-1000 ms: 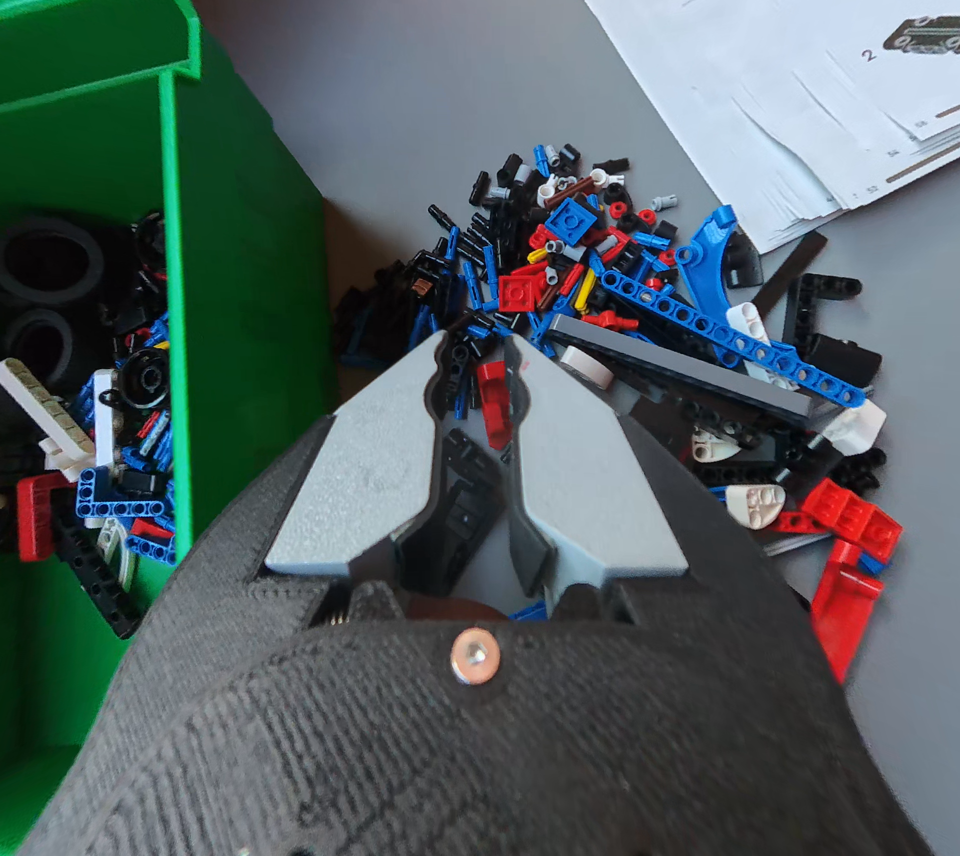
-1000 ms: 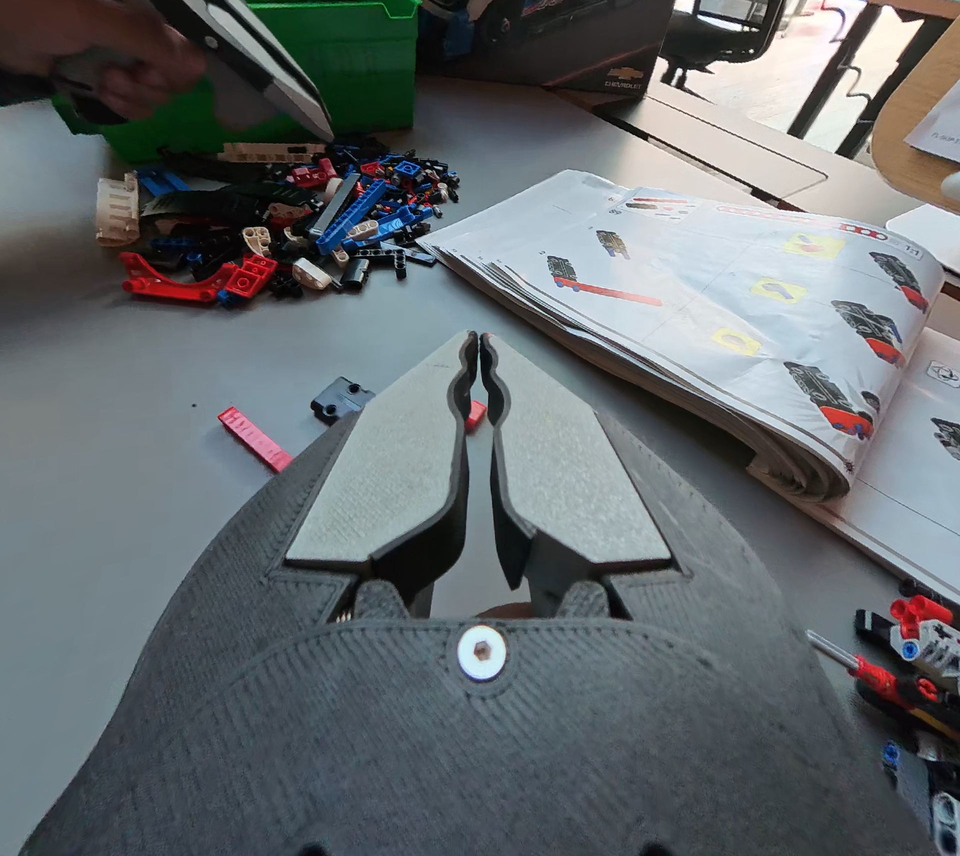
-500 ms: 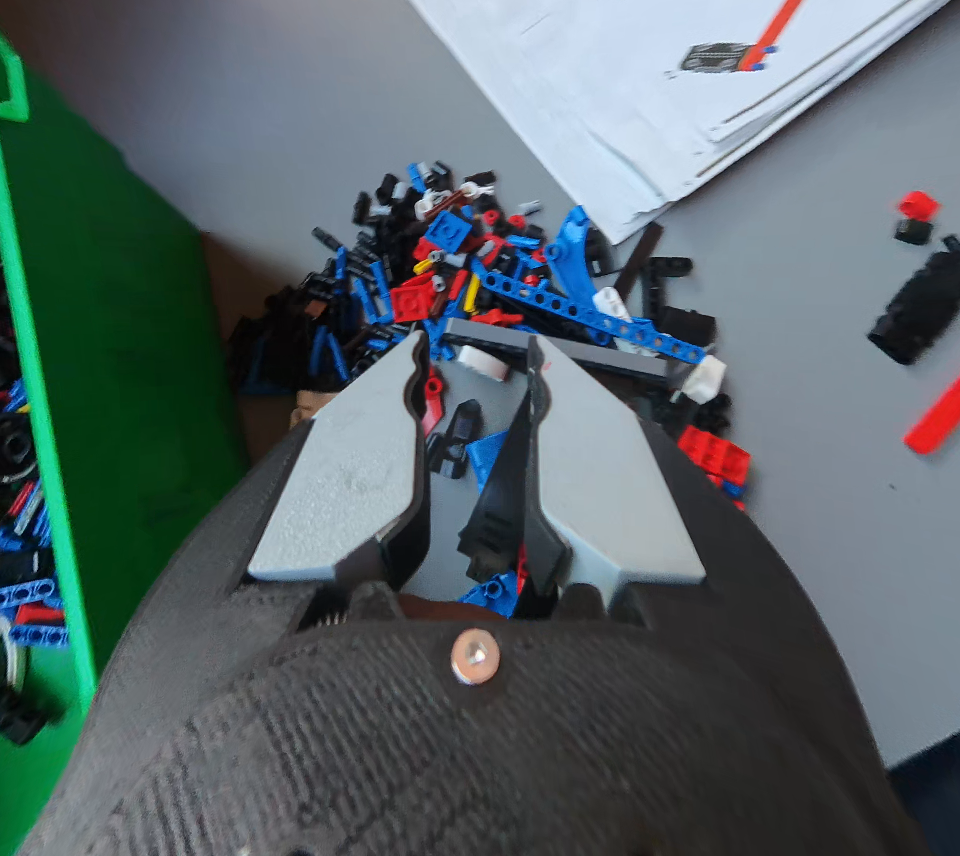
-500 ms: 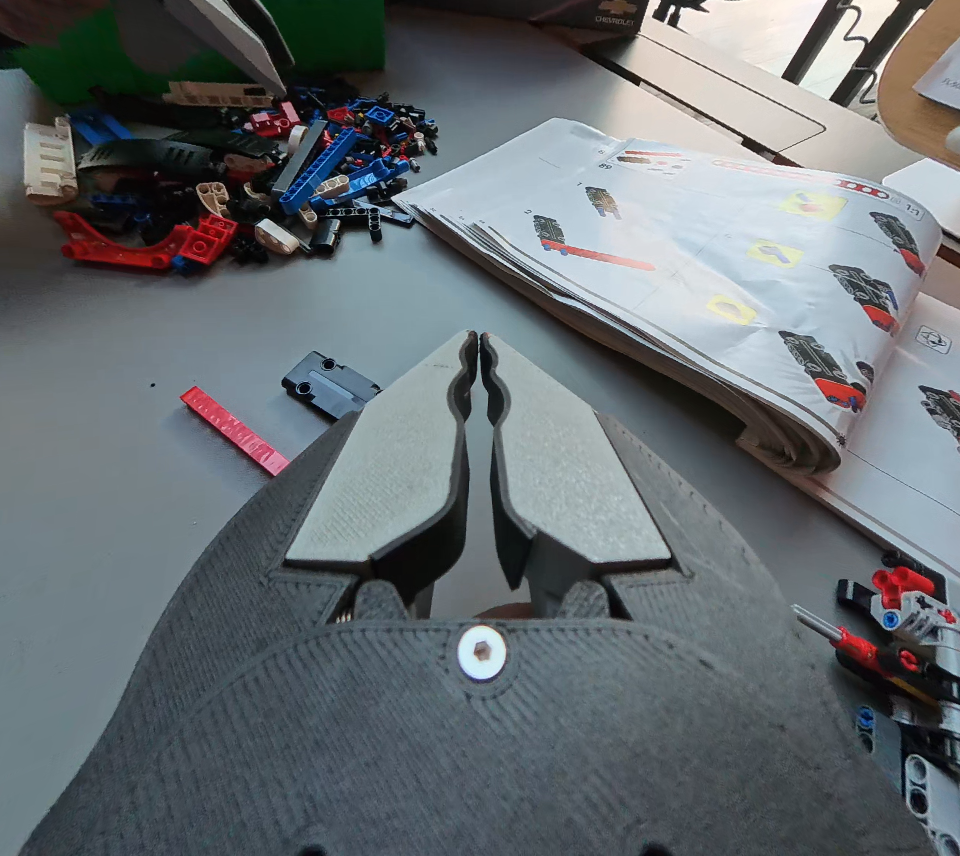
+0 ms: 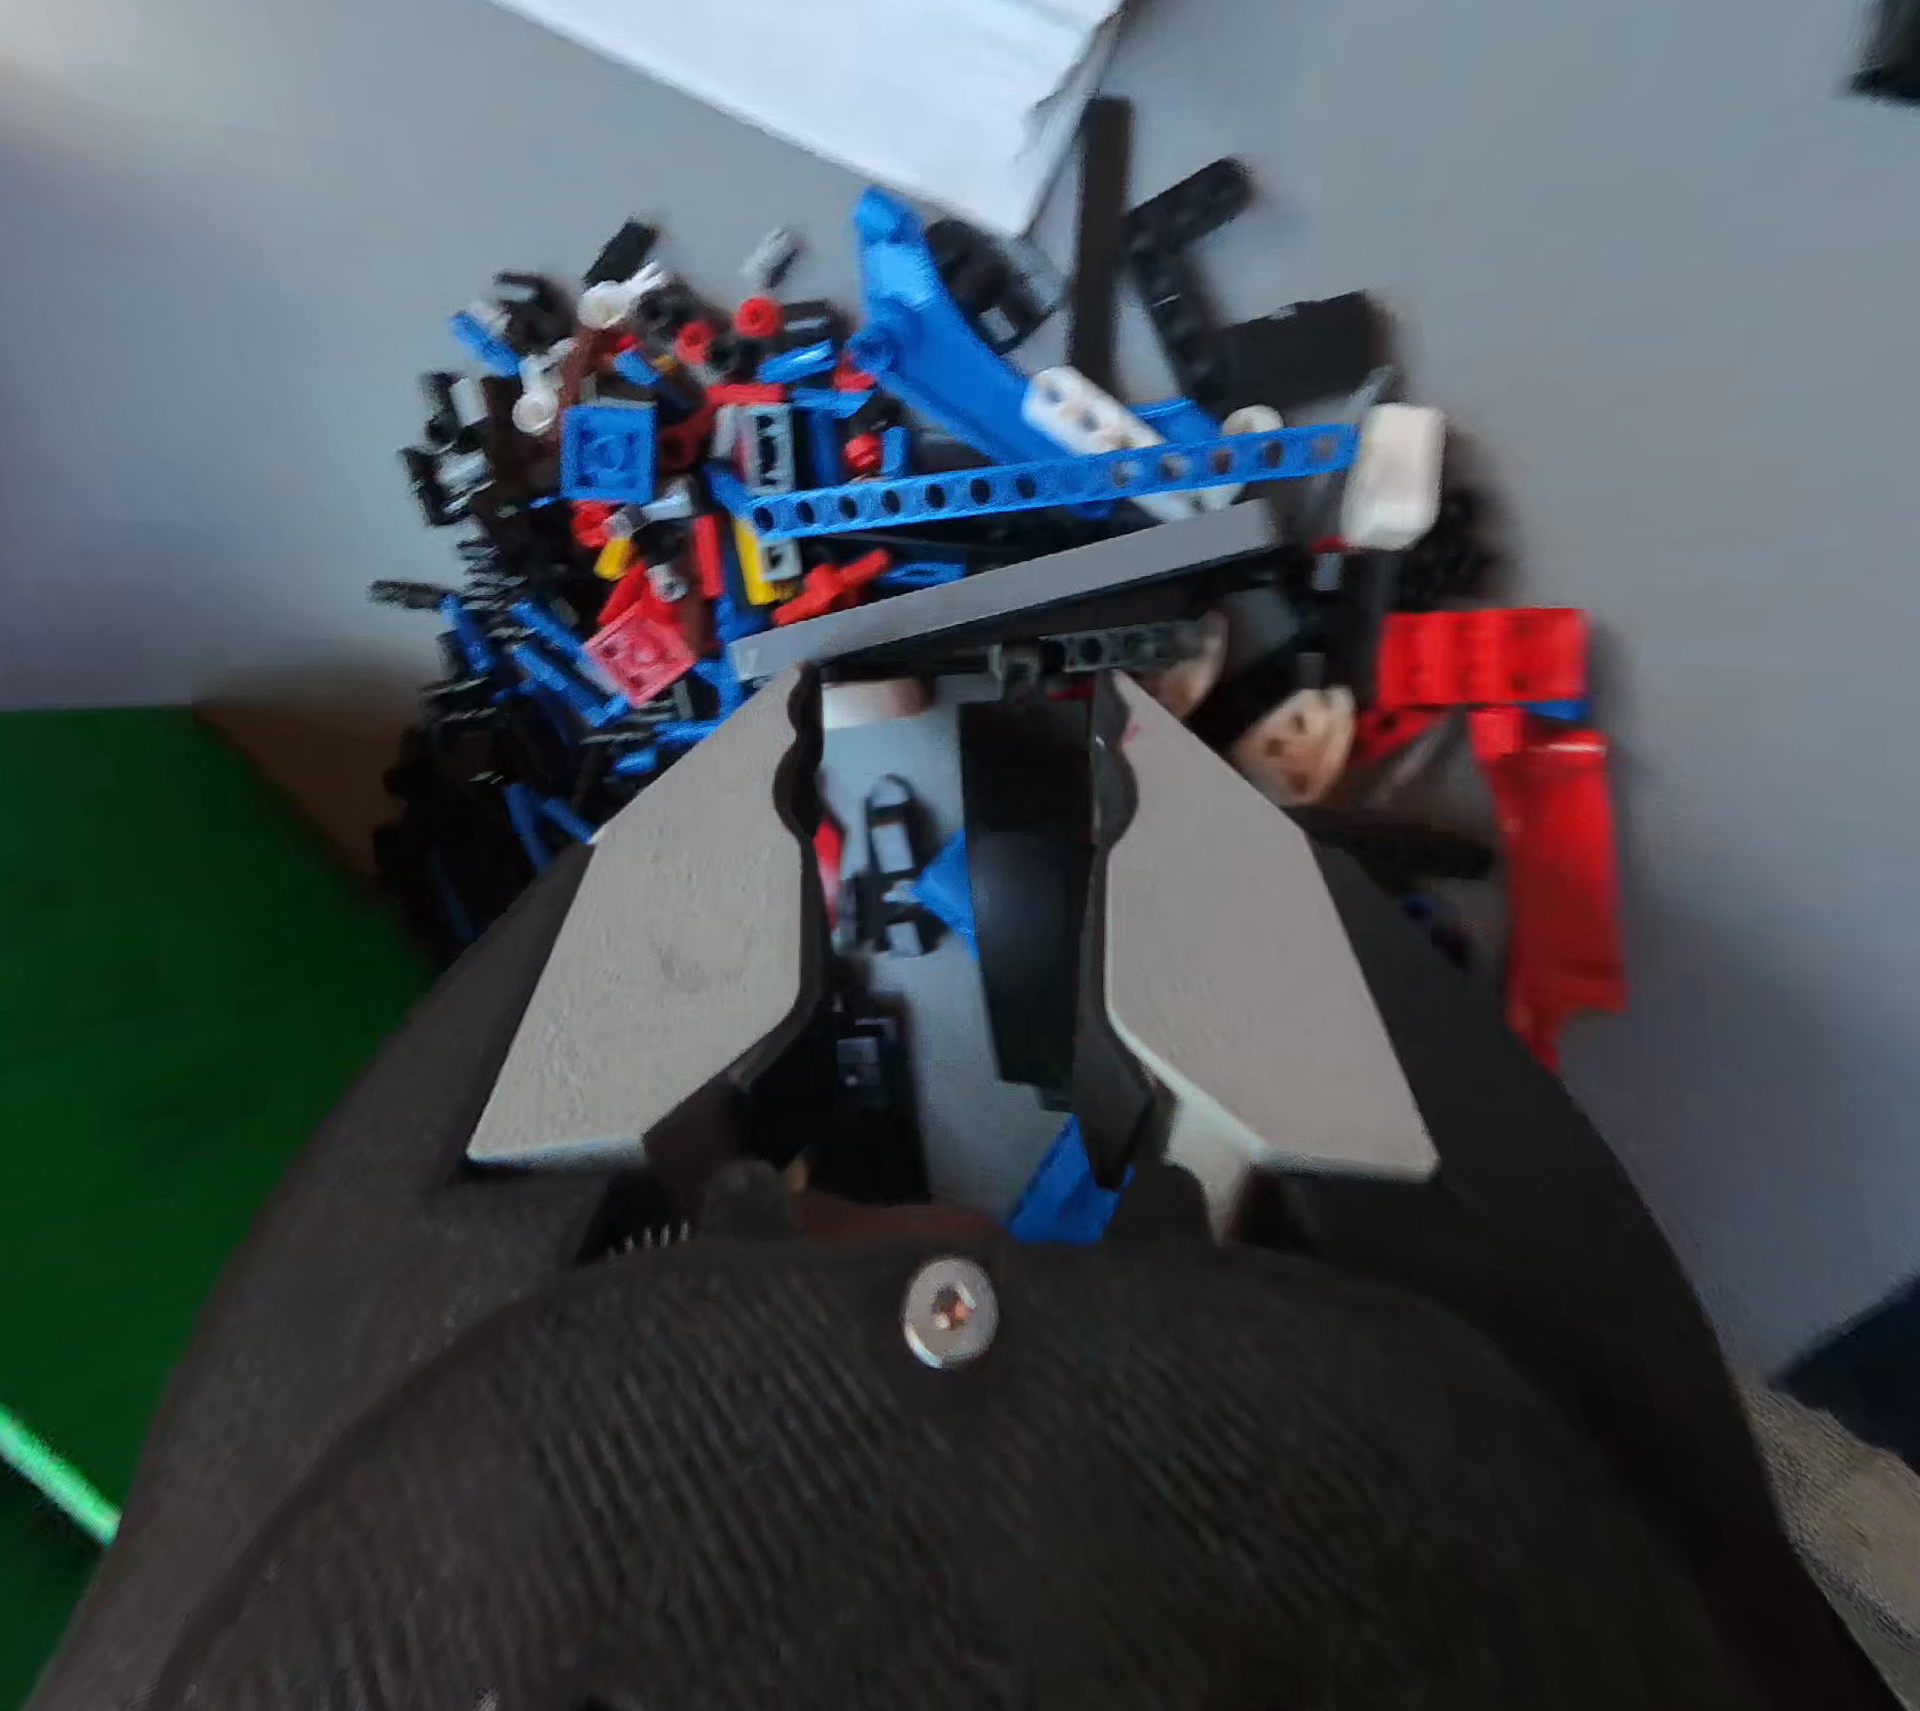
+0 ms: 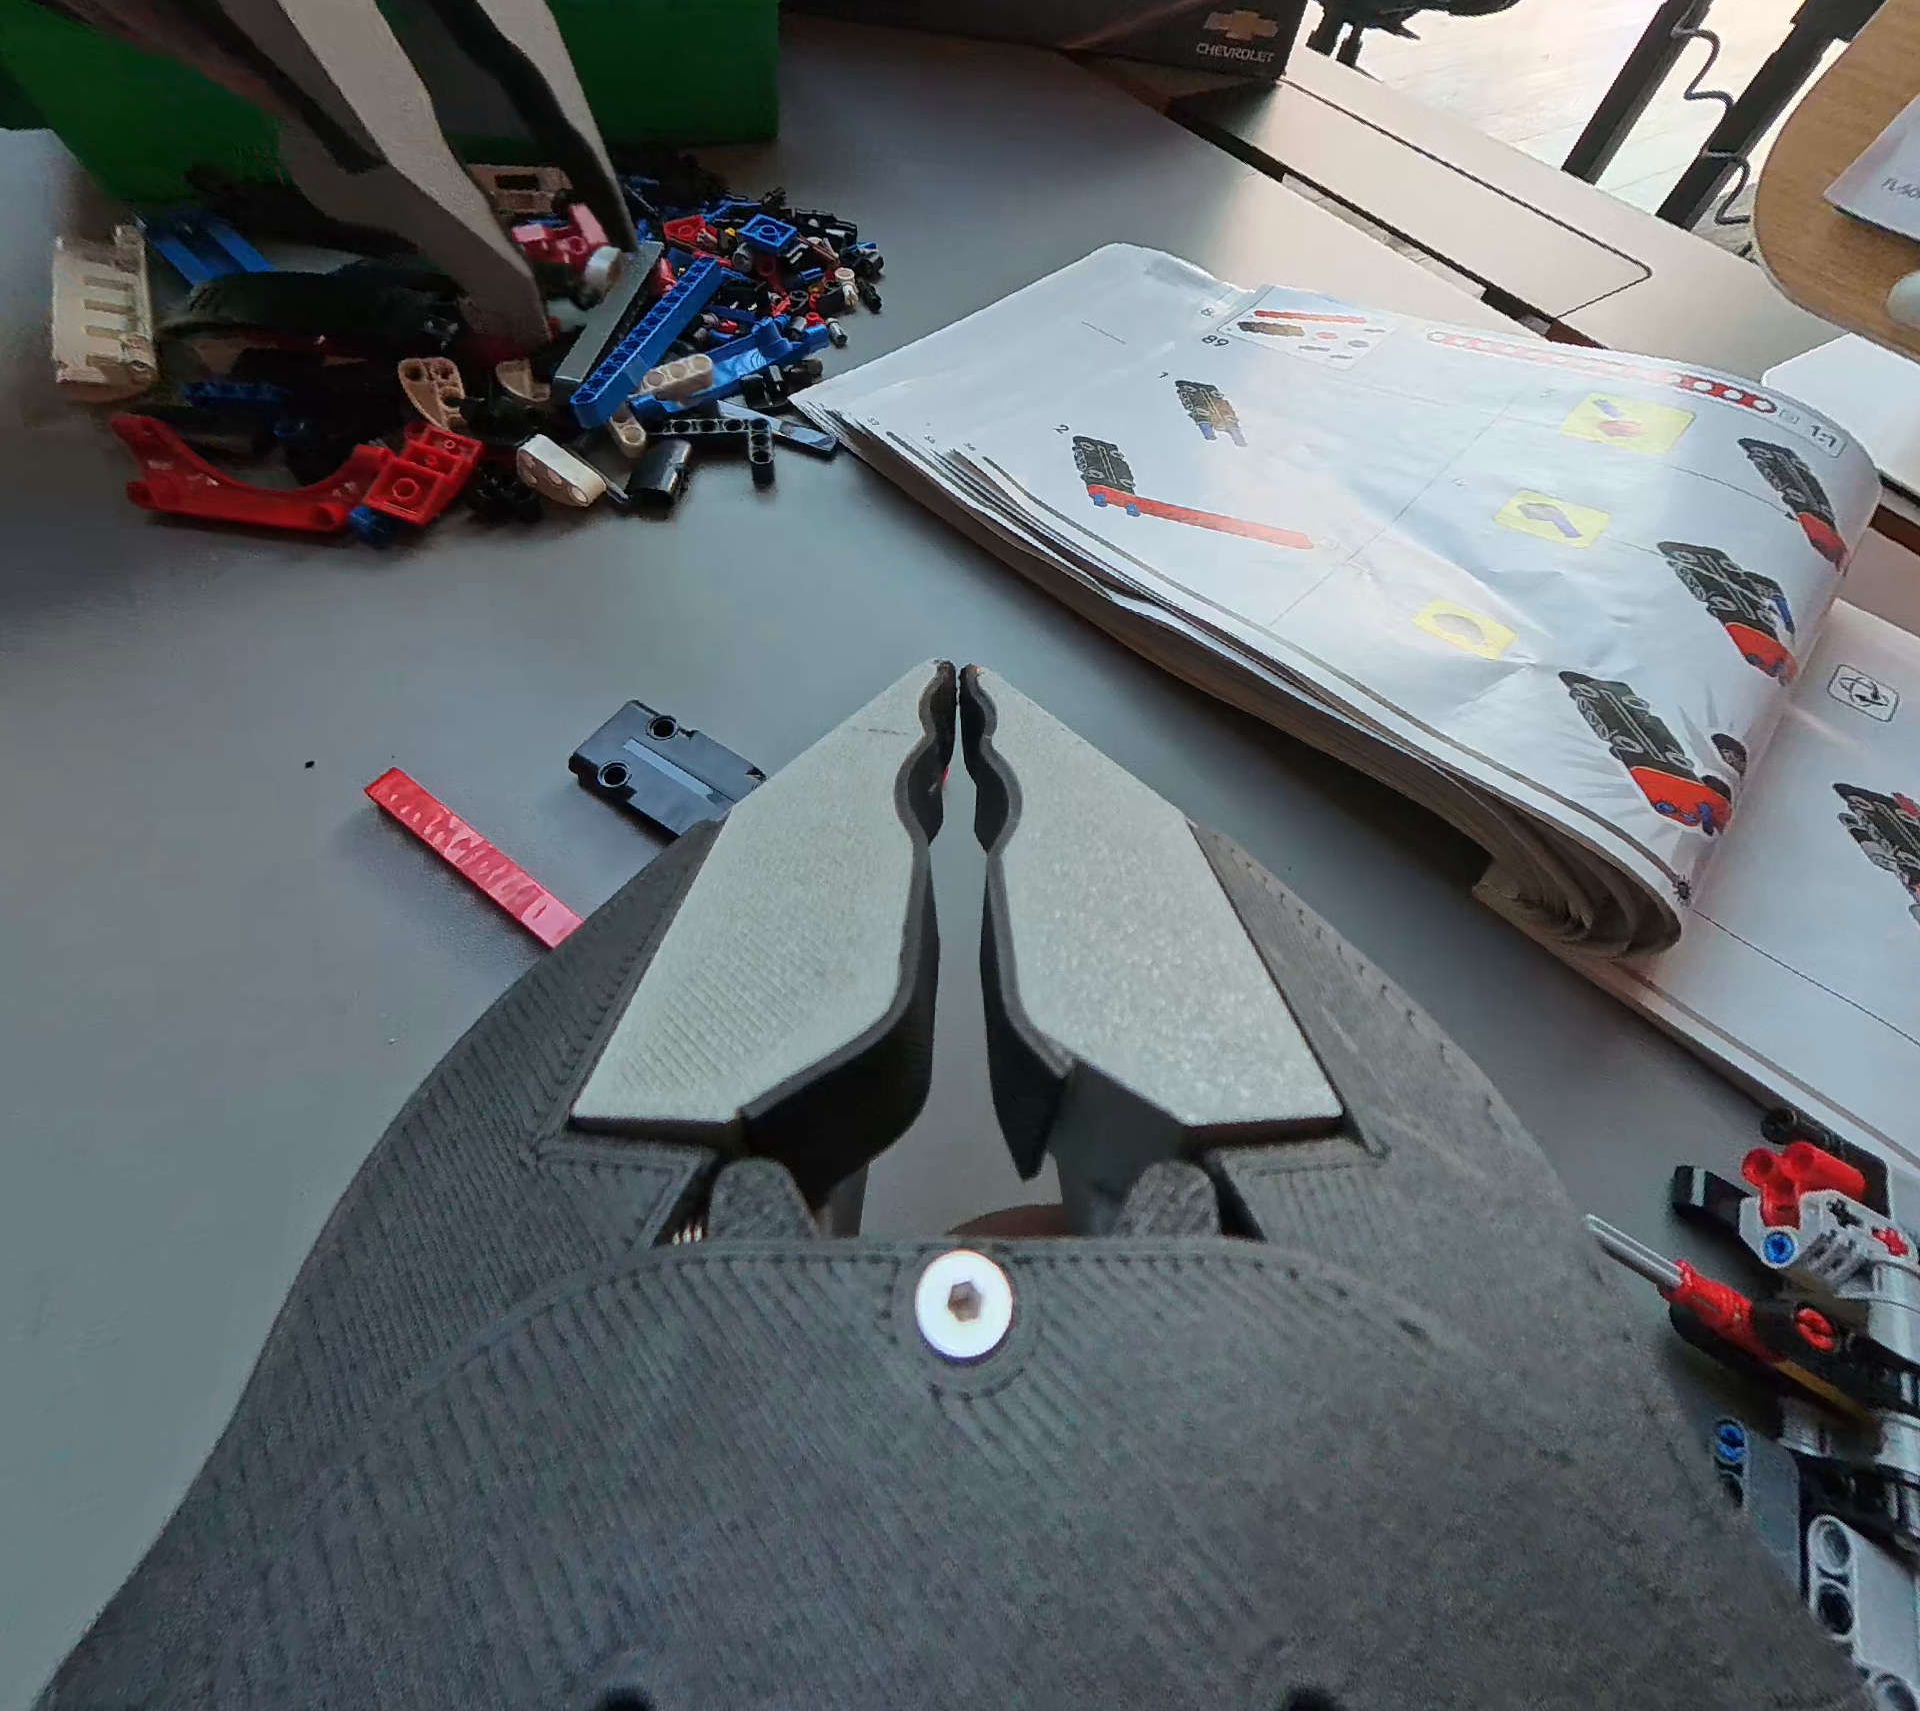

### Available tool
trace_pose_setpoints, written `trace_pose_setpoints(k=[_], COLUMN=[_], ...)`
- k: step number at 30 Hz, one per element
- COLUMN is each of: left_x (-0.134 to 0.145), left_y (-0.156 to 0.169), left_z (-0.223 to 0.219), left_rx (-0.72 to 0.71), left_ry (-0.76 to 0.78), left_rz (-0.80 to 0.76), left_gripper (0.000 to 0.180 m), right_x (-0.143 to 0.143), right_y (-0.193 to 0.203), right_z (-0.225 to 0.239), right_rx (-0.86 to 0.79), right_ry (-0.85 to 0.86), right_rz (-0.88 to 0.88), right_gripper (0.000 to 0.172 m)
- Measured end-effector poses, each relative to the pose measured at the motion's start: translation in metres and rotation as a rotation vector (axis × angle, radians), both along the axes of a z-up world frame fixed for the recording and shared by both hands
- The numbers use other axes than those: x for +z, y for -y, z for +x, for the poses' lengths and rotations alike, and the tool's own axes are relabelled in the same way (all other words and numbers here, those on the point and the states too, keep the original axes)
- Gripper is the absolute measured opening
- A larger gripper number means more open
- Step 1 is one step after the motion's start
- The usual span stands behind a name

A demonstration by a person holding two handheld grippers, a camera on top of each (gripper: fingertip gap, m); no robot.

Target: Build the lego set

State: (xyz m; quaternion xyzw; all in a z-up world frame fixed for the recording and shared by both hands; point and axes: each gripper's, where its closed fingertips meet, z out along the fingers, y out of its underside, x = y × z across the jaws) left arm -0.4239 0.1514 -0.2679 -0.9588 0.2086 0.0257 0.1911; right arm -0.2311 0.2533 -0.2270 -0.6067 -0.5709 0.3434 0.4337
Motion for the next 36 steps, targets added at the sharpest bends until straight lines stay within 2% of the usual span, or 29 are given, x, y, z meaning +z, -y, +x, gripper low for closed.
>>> trace_pose_setpoints(k=[4,12,16,22,31,36], left_x=[0.000,0.017,0.018,0.005,0.009,0.024], left_y=[-0.003,0.008,0.020,0.038,0.041,0.052], left_z=[-0.014,-0.024,-0.007,0.011,-0.010,0.004], left_rx=[0.059,0.114,0.092,0.051,0.126,0.105], left_ry=[-0.029,-0.033,0.058,0.154,0.038,0.018], left_rz=[0.008,0.048,0.035,-0.037,-0.020,0.005], left_gripper=[0.040,0.040,0.040,0.042,0.037,0.037], right_x=[0.000,0.001,0.001,0.003,0.003,0.003], right_y=[0.001,0.000,0.001,0.000,0.000,0.000], right_z=[0.000,0.000,-0.001,0.000,0.000,0.000], right_rx=[0.003,0.001,0.005,-0.001,-0.003,-0.003], right_ry=[0.000,-0.004,-0.008,-0.020,-0.019,-0.024], right_rz=[-0.001,-0.006,-0.014,-0.020,-0.015,-0.020], right_gripper=[0.000,0.000,0.000,0.000,0.000,0.000])
